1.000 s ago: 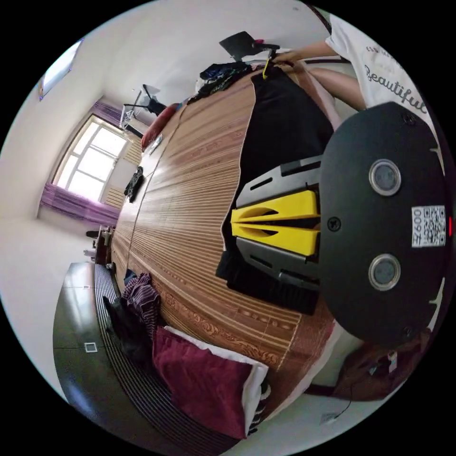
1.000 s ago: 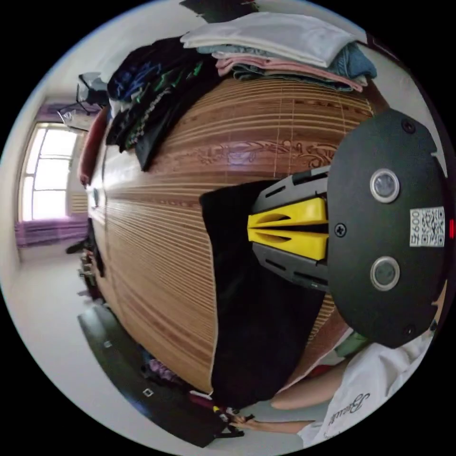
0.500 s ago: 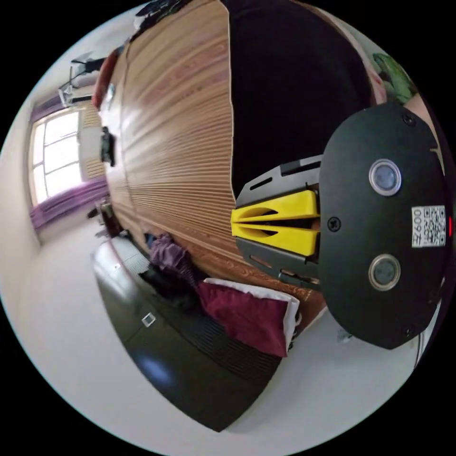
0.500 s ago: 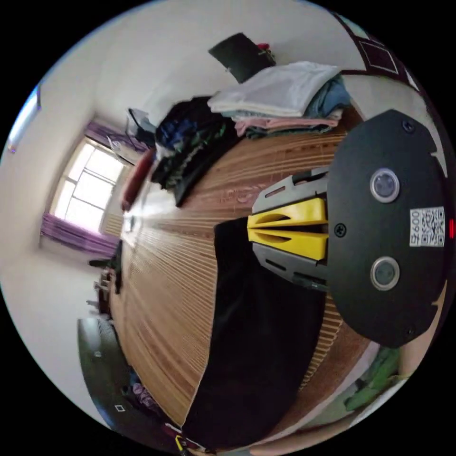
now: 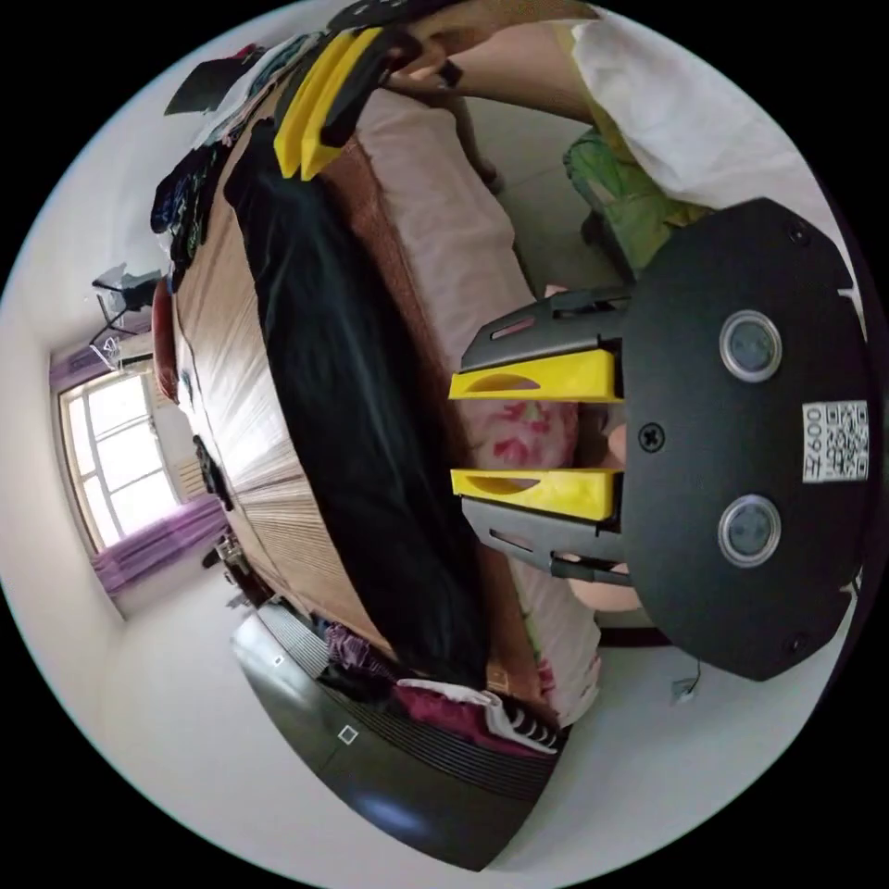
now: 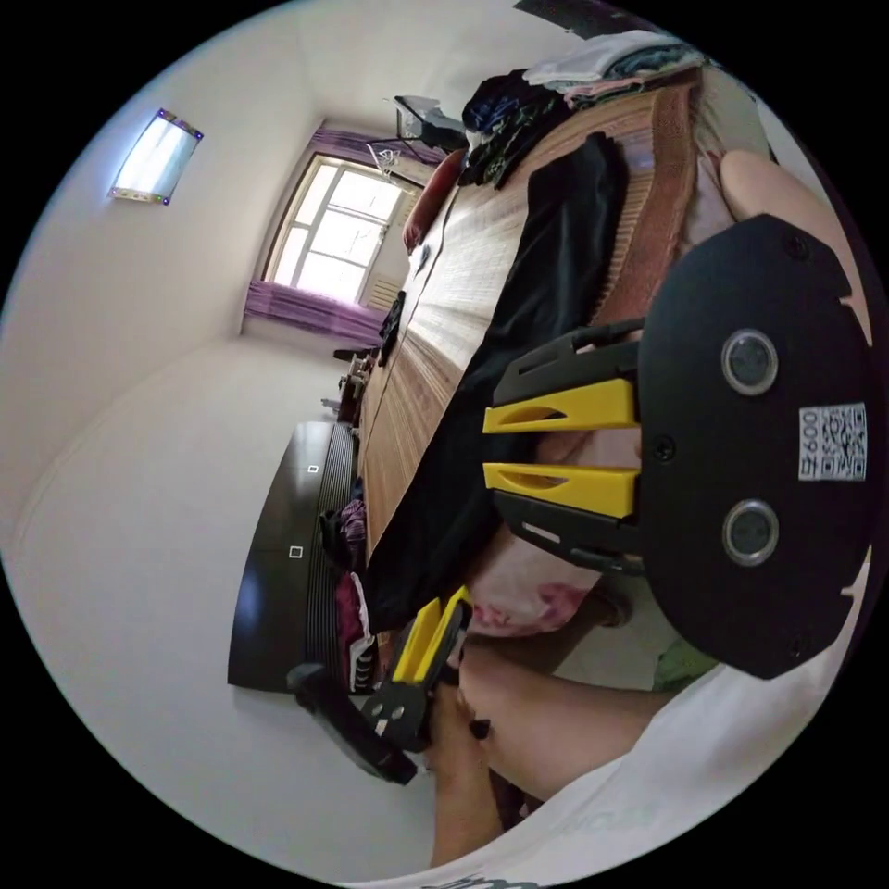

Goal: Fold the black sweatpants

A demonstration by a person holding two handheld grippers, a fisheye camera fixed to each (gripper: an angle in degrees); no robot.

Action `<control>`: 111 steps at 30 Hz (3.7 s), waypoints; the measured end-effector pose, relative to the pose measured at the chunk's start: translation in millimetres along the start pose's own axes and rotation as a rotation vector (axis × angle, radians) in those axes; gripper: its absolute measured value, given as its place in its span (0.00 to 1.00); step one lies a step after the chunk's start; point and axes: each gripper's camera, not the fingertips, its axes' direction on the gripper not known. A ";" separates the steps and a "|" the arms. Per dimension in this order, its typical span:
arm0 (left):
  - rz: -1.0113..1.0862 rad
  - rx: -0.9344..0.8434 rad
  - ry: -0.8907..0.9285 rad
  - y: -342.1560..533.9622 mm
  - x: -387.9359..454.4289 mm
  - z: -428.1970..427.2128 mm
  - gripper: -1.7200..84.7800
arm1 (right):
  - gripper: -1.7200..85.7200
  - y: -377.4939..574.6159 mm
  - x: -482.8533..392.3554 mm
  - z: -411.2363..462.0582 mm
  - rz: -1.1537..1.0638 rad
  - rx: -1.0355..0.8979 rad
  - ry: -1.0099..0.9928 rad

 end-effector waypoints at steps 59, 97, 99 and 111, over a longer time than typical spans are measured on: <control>-0.215 0.054 0.125 234.1 -373.1 -76.2 0.14 | 0.01 190.9 564.1 33.8 1.371 -0.015 -0.997; -0.364 0.082 0.247 212.3 -369.3 -123.4 0.05 | 0.01 105.3 182.7 469.7 -0.226 -0.663 -0.240; -0.309 0.142 0.277 210.9 -374.8 -151.5 0.05 | 0.01 113.8 159.8 484.6 -0.283 -0.625 -0.222; -0.345 0.037 0.352 193.9 -355.8 -189.9 0.04 | 0.01 155.9 109.3 562.2 -0.196 -0.594 -0.321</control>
